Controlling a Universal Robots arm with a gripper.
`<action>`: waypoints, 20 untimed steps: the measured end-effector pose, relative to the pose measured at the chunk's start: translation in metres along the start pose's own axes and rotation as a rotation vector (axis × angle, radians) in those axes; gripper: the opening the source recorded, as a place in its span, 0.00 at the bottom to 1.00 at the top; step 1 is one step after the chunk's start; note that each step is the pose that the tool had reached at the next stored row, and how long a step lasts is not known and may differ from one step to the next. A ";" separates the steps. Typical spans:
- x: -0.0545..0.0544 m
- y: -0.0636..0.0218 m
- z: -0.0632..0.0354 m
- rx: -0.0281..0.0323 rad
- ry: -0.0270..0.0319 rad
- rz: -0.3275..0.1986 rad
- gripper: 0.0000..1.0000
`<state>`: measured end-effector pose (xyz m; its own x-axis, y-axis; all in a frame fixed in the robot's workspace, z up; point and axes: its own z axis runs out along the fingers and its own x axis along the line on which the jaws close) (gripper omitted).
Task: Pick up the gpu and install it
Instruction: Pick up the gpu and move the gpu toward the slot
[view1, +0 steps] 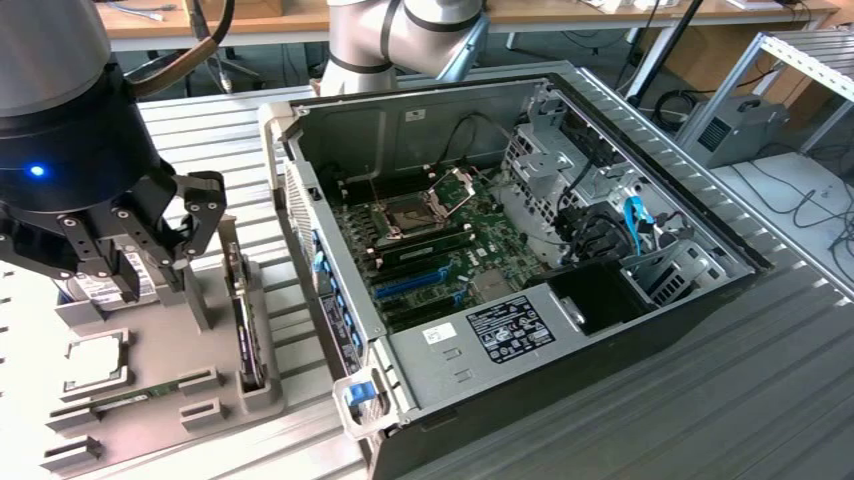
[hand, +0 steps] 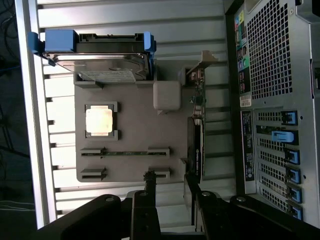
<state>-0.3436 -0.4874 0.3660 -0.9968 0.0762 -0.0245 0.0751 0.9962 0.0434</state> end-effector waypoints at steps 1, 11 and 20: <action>0.000 0.0000 0.0003 -0.0001 -0.0001 0.000 0.36; 0.000 -0.0002 0.0035 -0.0001 0.0000 0.000 0.36; 0.000 -0.0003 0.0067 0.0000 0.0000 0.000 0.36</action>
<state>-0.3436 -0.4874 0.3593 -0.9968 0.0762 -0.0245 0.0751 0.9962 0.0435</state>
